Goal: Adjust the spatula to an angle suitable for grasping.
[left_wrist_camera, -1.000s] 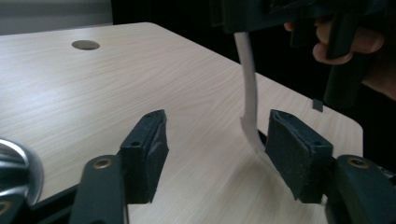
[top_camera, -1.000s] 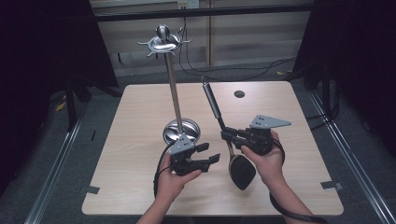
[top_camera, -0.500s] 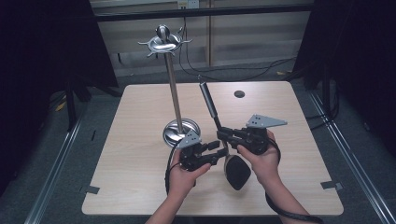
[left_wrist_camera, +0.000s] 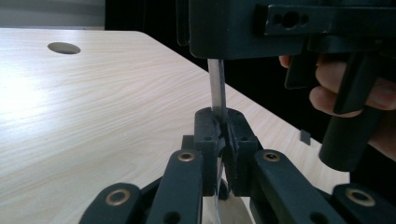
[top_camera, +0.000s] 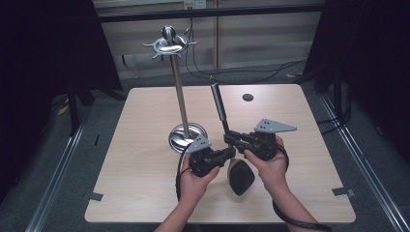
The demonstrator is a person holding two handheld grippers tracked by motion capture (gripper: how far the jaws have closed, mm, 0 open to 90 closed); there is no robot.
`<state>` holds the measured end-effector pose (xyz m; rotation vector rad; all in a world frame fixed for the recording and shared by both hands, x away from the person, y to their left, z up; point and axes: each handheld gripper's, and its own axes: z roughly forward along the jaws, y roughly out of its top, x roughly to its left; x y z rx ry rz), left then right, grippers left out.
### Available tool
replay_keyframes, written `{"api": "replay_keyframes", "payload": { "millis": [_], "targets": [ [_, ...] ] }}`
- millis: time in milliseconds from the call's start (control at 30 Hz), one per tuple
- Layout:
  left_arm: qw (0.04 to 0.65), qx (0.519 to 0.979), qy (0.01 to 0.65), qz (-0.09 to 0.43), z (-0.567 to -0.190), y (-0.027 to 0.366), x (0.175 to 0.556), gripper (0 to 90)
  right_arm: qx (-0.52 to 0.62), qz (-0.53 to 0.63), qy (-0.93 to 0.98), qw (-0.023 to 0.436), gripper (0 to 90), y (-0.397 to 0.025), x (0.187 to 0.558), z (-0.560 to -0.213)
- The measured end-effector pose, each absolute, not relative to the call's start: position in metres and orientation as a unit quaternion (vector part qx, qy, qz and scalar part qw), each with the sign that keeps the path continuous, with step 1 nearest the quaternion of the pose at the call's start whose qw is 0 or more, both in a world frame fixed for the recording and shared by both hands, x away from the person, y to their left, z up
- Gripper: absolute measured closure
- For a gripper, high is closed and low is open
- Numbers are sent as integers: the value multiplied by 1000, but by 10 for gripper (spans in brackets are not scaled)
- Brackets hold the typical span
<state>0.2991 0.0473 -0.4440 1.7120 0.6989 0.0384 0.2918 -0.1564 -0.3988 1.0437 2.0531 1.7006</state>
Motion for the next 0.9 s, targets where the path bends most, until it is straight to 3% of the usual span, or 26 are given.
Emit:
{"api": "replay_keyframes", "payload": {
  "millis": [900],
  "targets": [
    [591, 759, 270, 52, -426, 51, 297, 883, 371, 614, 682, 142, 747, -163, 286, -392]
  ]
}}
